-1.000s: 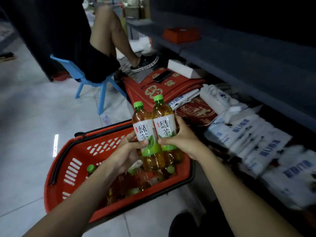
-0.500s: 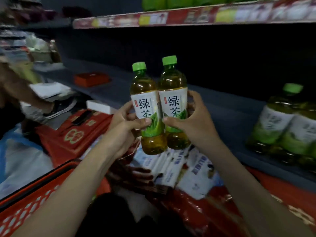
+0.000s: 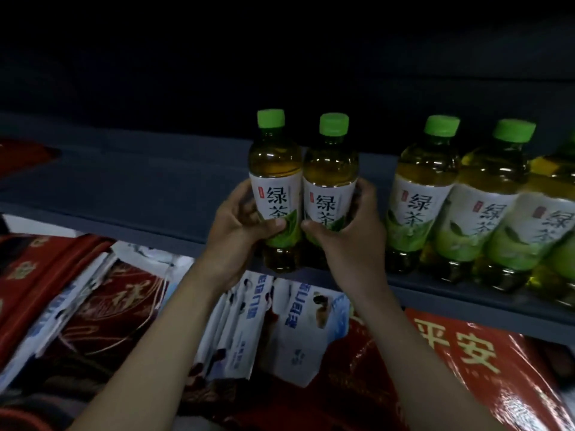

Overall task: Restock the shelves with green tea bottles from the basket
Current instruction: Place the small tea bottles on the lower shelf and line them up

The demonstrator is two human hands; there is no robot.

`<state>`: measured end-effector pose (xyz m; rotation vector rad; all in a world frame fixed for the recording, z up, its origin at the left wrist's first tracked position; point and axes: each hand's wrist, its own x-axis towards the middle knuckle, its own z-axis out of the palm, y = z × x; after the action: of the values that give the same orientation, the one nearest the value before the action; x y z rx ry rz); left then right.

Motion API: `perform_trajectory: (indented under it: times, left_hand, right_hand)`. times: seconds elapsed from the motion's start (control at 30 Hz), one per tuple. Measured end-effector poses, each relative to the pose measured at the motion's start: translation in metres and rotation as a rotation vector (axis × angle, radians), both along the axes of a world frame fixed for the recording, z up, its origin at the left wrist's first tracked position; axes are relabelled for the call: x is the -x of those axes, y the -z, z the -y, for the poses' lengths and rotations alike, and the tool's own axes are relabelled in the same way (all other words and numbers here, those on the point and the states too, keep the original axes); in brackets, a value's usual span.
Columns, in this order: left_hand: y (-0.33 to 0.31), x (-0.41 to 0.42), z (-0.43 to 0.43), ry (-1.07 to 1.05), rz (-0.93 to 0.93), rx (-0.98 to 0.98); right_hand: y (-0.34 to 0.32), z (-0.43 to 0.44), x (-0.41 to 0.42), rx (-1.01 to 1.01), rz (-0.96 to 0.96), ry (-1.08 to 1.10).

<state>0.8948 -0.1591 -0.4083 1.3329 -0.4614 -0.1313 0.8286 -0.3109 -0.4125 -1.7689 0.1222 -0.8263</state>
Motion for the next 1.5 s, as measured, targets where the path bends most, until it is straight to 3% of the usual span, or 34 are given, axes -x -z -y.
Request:
perform_trajectory:
  times: [0.27,0.43,0.5,0.6,0.67,0.73,0.87,1.0,1.1,1.23,1.37,1.5]
  left_hand:
    - [0.012,-0.030,0.018,0.088,0.063,-0.022]
    - [0.015,-0.023,0.018,0.046,0.114,-0.039]
    - [0.019,-0.012,0.019,-0.134,0.204,-0.068]
    - [0.021,0.012,0.024,-0.604,0.439,-0.190]
    - [0.014,0.034,0.040,-0.750,0.542,-0.204]
    - [0.006,0.059,0.067,-0.705,0.559,-0.209]
    - [0.007,0.107,0.123,-0.383,0.523,-0.296]
    - [0.012,0.134,0.167,-0.292,0.610,-0.382]
    - [0.017,0.150,0.200,-0.291,0.696,-0.443]
    - [0.031,0.179,0.241,-0.199,0.803,-0.552]
    - [0.045,0.192,0.278,-0.130,0.835,-0.687]
    - [0.047,0.190,0.302,-0.211,0.862,-0.738]
  right_hand:
    - [0.004,0.003,-0.016,0.018,-0.037,0.084]
    - [0.003,0.002,0.000,0.160,-0.087,0.094]
    - [0.004,0.004,0.019,0.256,-0.120,0.119]
    - [0.002,0.017,0.062,0.371,-0.139,0.197]
    - [0.000,0.034,0.094,0.425,-0.075,0.299]
    - [0.000,0.055,0.122,0.428,-0.013,0.436]
    - [-0.002,0.100,0.164,0.339,0.097,0.666]
    - [-0.002,0.152,0.184,0.215,0.088,0.874]
    - [0.005,0.199,0.193,0.103,-0.058,0.857]
    - [0.019,0.233,0.191,0.039,-0.273,0.677]
    - [0.031,0.245,0.189,0.119,-0.295,0.655]
    - [0.037,0.249,0.185,0.193,-0.306,0.698]
